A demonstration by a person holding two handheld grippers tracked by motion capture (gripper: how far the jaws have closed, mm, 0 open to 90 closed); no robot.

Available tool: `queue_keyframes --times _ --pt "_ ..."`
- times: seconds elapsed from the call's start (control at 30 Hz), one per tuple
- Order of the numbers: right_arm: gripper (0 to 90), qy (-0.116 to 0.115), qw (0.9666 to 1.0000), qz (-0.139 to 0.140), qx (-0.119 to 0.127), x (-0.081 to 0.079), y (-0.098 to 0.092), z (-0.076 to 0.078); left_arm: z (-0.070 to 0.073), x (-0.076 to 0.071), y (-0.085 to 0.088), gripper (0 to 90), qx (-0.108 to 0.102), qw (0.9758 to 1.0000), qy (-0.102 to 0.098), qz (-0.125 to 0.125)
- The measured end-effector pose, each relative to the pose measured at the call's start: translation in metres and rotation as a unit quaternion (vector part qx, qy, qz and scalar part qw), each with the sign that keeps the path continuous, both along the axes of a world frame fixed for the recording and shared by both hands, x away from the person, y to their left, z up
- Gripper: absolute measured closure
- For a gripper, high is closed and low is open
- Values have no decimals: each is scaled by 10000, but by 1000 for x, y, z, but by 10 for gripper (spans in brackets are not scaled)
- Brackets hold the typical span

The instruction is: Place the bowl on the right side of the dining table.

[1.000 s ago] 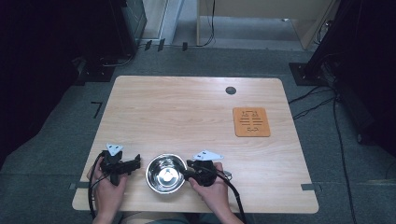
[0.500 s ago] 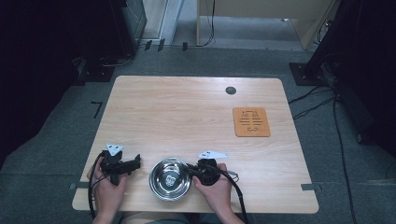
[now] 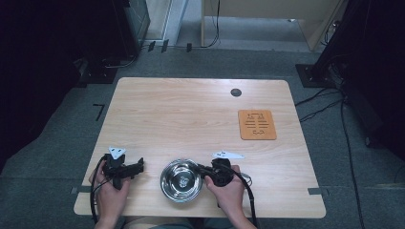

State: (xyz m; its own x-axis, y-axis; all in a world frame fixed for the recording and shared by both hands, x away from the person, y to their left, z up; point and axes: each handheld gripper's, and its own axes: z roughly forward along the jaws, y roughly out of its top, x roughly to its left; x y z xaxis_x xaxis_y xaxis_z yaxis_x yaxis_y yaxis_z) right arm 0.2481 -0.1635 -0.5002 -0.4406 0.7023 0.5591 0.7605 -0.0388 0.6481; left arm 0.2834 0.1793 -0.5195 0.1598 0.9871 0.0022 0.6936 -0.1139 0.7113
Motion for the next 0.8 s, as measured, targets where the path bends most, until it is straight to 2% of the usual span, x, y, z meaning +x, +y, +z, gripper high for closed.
queue_keyframes --times 0.3,0.8 --pt "850 95 9997 -214 56 4 -17 -1 0 0 0 12 1 10000 1 0" --pt "850 142 9988 -425 208 8 -35 1 0 0 0 12 3 10000 5 0"
